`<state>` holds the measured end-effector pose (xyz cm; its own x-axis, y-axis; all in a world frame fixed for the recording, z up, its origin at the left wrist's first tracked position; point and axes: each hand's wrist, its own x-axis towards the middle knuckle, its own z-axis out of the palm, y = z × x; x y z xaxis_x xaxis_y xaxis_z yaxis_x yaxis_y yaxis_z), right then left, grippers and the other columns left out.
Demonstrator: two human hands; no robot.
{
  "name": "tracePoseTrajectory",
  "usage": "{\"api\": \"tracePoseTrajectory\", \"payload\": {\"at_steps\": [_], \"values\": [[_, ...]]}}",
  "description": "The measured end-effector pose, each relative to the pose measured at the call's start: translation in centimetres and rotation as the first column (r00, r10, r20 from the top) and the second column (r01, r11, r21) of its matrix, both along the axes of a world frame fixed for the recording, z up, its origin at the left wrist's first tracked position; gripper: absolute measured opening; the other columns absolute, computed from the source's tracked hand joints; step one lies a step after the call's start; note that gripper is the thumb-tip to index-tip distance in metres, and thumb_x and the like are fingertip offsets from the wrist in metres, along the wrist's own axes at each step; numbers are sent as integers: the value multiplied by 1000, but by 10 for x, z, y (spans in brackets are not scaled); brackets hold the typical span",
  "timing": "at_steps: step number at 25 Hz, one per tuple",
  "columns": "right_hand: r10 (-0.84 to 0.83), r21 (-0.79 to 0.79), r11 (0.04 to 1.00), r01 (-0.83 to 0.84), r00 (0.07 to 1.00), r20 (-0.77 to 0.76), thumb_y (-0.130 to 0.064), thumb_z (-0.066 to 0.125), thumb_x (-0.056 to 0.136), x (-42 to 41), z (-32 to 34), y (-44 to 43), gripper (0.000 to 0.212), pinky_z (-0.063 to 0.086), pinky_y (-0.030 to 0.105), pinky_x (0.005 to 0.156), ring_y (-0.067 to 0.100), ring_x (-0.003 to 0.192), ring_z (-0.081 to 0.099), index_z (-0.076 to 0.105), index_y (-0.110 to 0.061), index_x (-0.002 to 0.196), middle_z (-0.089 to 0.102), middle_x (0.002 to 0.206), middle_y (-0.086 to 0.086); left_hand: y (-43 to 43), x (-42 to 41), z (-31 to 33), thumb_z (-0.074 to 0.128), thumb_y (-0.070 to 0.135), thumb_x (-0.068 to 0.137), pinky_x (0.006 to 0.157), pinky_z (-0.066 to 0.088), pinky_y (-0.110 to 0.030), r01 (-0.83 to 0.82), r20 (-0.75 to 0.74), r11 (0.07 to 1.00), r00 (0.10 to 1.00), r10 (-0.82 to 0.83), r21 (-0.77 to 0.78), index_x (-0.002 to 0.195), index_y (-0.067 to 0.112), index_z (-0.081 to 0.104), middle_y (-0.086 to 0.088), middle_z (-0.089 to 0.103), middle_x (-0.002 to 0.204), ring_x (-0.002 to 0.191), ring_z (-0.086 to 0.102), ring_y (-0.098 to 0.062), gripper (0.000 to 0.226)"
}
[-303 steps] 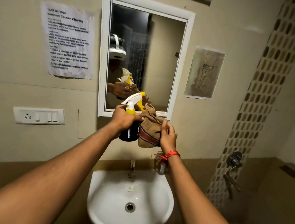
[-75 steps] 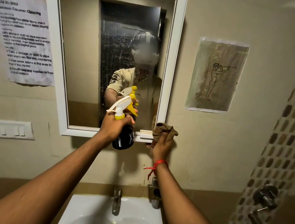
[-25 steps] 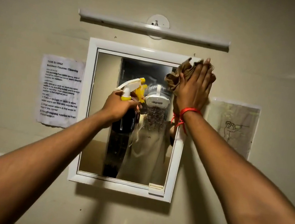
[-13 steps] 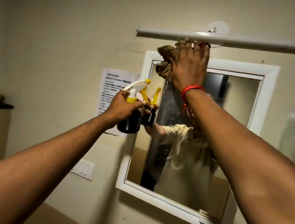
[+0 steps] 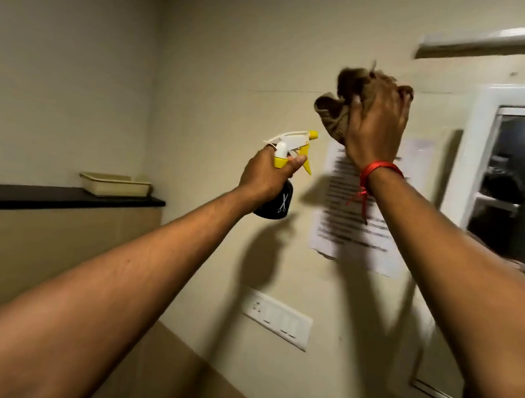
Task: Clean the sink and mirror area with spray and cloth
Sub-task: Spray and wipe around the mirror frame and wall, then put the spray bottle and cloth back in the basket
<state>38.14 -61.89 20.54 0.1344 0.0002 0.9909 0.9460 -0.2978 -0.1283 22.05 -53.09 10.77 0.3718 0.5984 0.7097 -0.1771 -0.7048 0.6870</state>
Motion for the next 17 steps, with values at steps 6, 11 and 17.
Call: {"api": "tracePoseTrajectory", "payload": {"at_steps": [6,11,17], "values": [[677,371,735,-567,601,-424,-43,42,93,-83,-137,211,45,47,43,100,26,114,61,59,-12,121,67,119,7,153,-99,-31,58,14,94,74,40,-30,-78,-150,996,986,70,-47,113,22,56,4,52,87,81,50,-18,21],[678,225,696,-682,520,-519,-20,47,90,-130,-188,329,26,46,46,100,28,112,60,62,-15,109,68,114,6,261,-170,-59,69,14,86,82,49,-35,-237,-117,964,968,223,-119,107,14,62,0,63,93,84,57,-17,22],[730,153,601,-784,461,-505,-35,45,86,-145,-189,443,22,51,48,90,27,103,63,63,-27,98,71,103,-1,367,-193,-69,83,19,76,96,57,-40,-495,-10,851,865,501,-177,117,15,73,-2,76,113,105,71,-21,43]]}}
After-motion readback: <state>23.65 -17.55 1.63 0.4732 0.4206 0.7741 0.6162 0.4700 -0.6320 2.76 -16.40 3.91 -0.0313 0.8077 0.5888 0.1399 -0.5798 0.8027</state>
